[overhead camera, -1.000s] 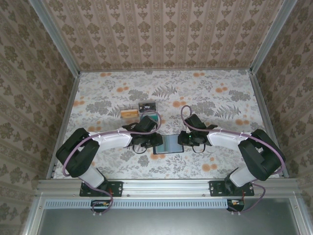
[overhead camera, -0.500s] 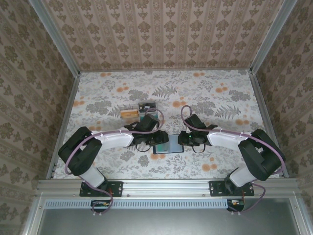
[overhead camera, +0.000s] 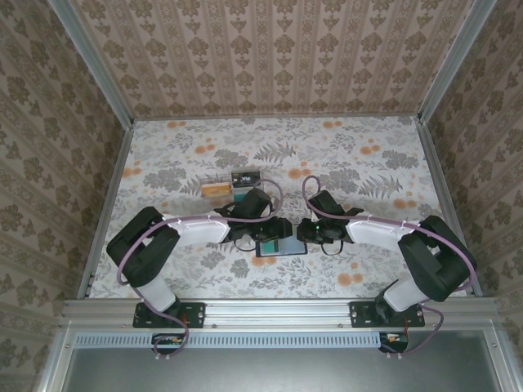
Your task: Take the credit cards out of the card holder
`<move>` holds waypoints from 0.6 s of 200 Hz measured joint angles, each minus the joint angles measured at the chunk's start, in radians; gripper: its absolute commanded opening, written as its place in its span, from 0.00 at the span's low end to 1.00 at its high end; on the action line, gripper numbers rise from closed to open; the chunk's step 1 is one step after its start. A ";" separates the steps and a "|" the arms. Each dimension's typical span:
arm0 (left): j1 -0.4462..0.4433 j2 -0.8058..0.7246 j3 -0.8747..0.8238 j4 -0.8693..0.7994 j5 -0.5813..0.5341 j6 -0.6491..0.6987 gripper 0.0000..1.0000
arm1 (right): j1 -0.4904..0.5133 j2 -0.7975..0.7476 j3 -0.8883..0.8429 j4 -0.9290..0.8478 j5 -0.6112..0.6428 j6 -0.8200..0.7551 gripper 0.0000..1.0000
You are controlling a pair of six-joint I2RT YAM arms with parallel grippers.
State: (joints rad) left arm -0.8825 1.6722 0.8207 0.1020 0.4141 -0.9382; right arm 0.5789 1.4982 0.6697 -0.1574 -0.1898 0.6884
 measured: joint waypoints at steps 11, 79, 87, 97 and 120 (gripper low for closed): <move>-0.002 0.006 0.013 0.004 0.010 0.003 0.46 | -0.002 -0.014 -0.006 -0.007 0.008 0.001 0.25; -0.014 0.042 0.068 0.011 0.043 0.021 0.46 | -0.085 -0.220 -0.045 -0.058 0.045 0.000 0.28; -0.017 0.050 0.073 0.011 0.047 0.023 0.46 | -0.091 -0.235 -0.045 -0.061 0.045 0.000 0.28; -0.021 0.054 0.077 0.009 0.051 0.026 0.46 | -0.095 -0.249 -0.045 -0.066 0.046 0.000 0.28; -0.022 0.053 0.079 0.003 0.048 0.031 0.46 | -0.098 -0.265 -0.045 -0.072 0.043 -0.003 0.29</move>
State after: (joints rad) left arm -0.9047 1.7252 0.8993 0.1055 0.4622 -0.9073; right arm 0.4808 1.2335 0.6250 -0.2295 -0.1471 0.6853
